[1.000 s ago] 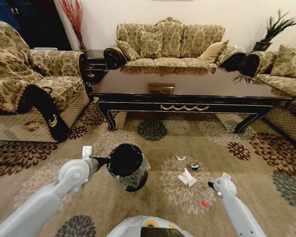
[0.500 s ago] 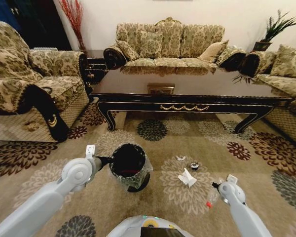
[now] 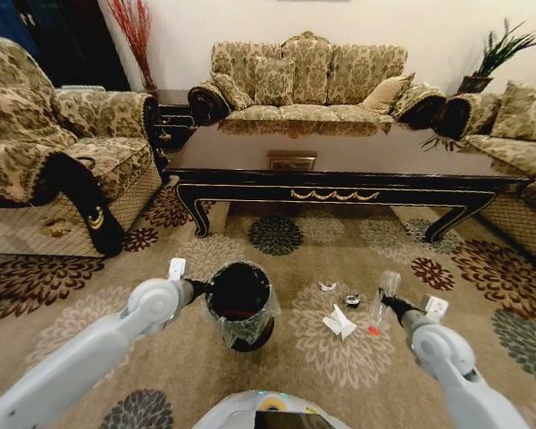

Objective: Move to the front of the table and pick up the trash from the floor, then place it into the trash bin.

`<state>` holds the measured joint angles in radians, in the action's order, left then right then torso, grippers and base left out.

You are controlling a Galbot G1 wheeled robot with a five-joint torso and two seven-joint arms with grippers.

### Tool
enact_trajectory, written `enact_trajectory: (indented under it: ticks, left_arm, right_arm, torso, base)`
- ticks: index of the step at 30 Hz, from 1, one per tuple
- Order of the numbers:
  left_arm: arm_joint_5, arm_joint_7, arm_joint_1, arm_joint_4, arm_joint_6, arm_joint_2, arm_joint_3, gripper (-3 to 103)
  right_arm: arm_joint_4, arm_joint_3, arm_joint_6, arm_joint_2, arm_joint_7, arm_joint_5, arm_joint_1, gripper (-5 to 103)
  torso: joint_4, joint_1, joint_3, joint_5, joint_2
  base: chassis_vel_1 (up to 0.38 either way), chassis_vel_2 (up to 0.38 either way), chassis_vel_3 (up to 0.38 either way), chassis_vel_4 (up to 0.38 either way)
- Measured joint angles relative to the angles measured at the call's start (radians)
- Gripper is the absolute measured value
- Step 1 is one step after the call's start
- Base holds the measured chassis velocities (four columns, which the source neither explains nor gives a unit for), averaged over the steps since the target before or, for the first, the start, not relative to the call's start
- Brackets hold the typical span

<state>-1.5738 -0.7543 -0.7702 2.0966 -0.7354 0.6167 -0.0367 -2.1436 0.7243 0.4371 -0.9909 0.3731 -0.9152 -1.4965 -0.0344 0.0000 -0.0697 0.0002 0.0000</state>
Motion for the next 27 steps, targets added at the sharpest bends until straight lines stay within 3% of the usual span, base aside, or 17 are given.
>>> enact_trajectory:
  ticks: [1, 3, 4, 5, 7, 9, 12, 19, 27]
  left_arm:
    - [-0.01, 0.0, 0.071, -0.023, 0.0, 0.012, -0.063, 3]
    - [-0.016, -0.001, 0.107, -0.035, 0.0, 0.021, -0.096, 3]
    - [-0.029, -0.003, 0.195, -0.067, 0.0, 0.048, -0.182, 3]
    - [-0.029, -0.003, 0.195, -0.067, 0.0, 0.048, -0.182, 3]
    - [-0.046, -0.008, 0.299, -0.102, 0.0, 0.091, -0.296, 3]
    - [-0.051, -0.012, 0.334, -0.114, 0.0, 0.107, -0.327, 3]
    - [-0.072, -0.028, 0.444, -0.159, 0.0, 0.186, -0.436, 3]
    - [-0.096, -0.063, 0.537, -0.202, 0.0, 0.311, -0.555, 3]
    - [-0.112, -0.08, 0.618, -0.259, 0.0, 0.426, -0.705, 3]
  right_arm:
    - [-0.024, 0.005, -0.059, 0.002, -0.066, 0.049, -0.016, 21]
    - [-0.037, 0.007, -0.087, 0.003, -0.092, 0.071, -0.023, 21]
    - [-0.067, 0.011, -0.133, 0.007, -0.133, 0.101, -0.034, 21]
    - [-0.067, 0.011, -0.133, 0.007, -0.133, 0.101, -0.034, 21]
    - [-0.112, 0.015, -0.175, 0.015, -0.165, 0.109, -0.037, 21]
    - [-0.125, 0.017, -0.186, 0.019, -0.173, 0.11, -0.037, 21]
    - [-0.17, 0.022, -0.228, 0.037, -0.213, 0.111, -0.045, 21]
    - [-0.22, -0.001, -0.284, 0.055, -0.287, 0.156, -0.072, 21]
    - [-0.244, -0.039, -0.312, 0.004, -0.341, 0.27, -0.136, 21]
  torso:
    - [-0.0001, 0.0, 0.0, 0.0001, 0.0]
    - [0.0002, 0.0, 0.0, 0.0, 0.0]
    - [0.0001, 0.0, 0.0, 0.0, 0.0]
    - [0.0001, 0.0, 0.0, 0.0, 0.0]
    - [0.0001, 0.0, 0.0, -0.0002, 0.0]
    - [0.0001, 0.0, 0.0, -0.0003, 0.0]
    - [-0.0001, 0.0, 0.0, 0.0001, 0.0]
    - [0.0, 0.0, 0.0, 0.0002, 0.0]
    - [0.0002, 0.0, 0.0, -0.0001, 0.0]
  base:
    - [0.0, 0.0, 0.0, 0.0]
    - [0.0, 0.0, 0.0, 0.0]
    - [0.0, 0.0, 0.0, 0.0]
    - [0.0, 0.0, 0.0, 0.0]
    - [0.0, 0.0, 0.0, 0.0]
    - [0.0, 0.0, 0.0, 0.0]
    - [0.0, 0.0, 0.0, 0.0]
    - [0.0, 0.0, 0.0, 0.0]
    - [0.0, 0.0, 0.0, 0.0]
